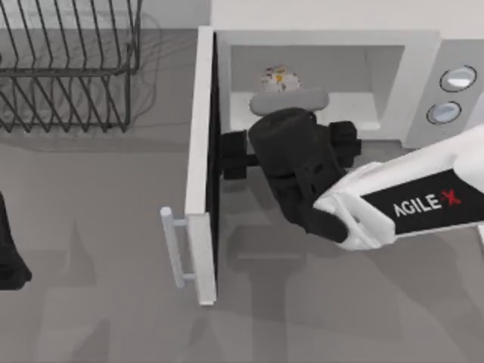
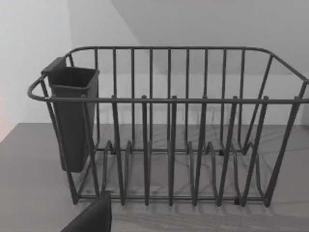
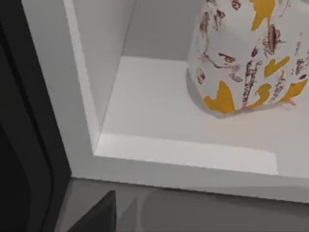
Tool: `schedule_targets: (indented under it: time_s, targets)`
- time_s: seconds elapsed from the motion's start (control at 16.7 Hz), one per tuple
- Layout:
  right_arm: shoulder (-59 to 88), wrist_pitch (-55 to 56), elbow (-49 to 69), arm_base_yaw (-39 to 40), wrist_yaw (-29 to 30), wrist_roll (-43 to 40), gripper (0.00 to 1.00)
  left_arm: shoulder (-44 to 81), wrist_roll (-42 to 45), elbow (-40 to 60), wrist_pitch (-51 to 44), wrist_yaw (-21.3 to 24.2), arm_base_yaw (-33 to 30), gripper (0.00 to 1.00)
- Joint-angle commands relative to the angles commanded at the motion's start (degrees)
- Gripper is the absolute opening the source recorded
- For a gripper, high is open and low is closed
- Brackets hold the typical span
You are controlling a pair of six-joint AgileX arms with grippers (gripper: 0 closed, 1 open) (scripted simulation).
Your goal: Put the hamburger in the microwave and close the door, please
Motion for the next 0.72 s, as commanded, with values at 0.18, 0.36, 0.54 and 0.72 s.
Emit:
schedule_targets:
  time_s: [0.18,0.36,0.54,0.72]
  targets:
    - [-3.0,1.9,-7.3,3.0,2.2,1.9,1.00,0.0,0.0,0.0,0.0,0.0,0.0,1.00]
    - [-4.2,3.0,-12.6,5.1,3.6,3.2,1.00,0.0,0.0,0.0,0.0,0.0,0.0,1.00]
    - [-3.6,2.9,-14.6,5.8,3.9,3.6,1.00,0.0,0.0,0.0,0.0,0.0,0.0,1.00]
    - [-3.6,2.9,-14.6,5.8,3.9,3.6,1.00,0.0,0.0,0.0,0.0,0.0,0.0,1.00]
